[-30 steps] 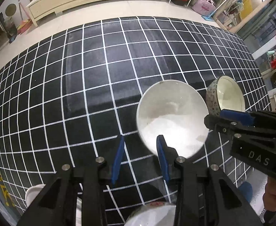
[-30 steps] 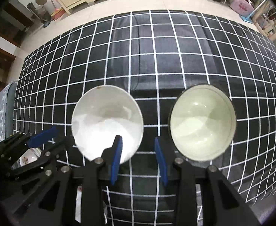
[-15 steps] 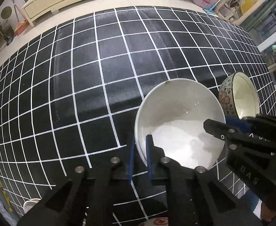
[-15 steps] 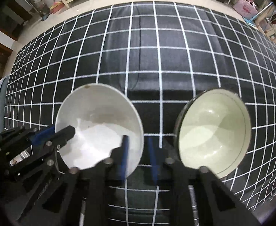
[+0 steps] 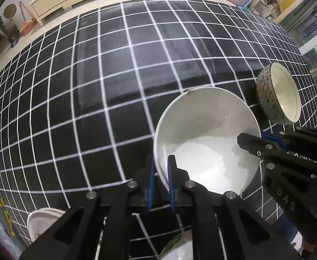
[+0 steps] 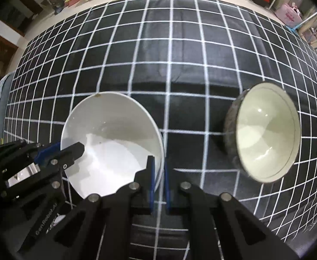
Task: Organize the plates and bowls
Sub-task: 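Lift and carry the second white bowl over the first white bowl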
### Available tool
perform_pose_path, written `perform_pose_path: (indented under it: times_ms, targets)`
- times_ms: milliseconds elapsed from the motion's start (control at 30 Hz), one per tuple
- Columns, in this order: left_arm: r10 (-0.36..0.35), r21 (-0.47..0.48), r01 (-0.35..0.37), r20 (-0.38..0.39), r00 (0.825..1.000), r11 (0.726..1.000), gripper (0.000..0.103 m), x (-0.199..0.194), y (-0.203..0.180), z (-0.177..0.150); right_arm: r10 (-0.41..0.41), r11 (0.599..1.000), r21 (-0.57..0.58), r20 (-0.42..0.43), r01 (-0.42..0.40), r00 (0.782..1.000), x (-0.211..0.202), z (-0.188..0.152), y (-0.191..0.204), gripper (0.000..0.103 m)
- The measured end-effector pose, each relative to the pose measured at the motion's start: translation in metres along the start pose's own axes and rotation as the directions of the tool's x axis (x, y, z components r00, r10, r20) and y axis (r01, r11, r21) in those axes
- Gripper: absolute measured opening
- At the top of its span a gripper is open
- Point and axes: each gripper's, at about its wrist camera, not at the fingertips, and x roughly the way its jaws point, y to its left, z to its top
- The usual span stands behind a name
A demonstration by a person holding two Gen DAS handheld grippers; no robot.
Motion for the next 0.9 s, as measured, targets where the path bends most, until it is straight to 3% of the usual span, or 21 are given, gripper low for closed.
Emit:
perform_pose_path:
  times_ms: [500, 633, 900]
  targets:
    - [0.010, -0.029, -0.010, -0.017, 1.000, 1.000, 0.010, 0.013, 0.055, -0.078, -0.001, 0.999, -0.054, -0.020, 0.000, 1.000, -0.002, -0.064, 0.154, 0.011]
    - [-0.001, -0.032, 0.000, -0.014, 1.000, 1.000, 0.010, 0.013, 0.058, -0.087, -0.005, 0.999, -0.050, -0.032, 0.004, 0.999, 0.001, -0.068, 0.177, 0.011]
    - [0.004, -0.030, -0.005, -0.012, 1.000, 1.000, 0.010, 0.016, 0.048, -0.094, -0.003, 1.000, -0.030, -0.035, 0.002, 0.999, 0.015, -0.078, 0.183, 0.011]
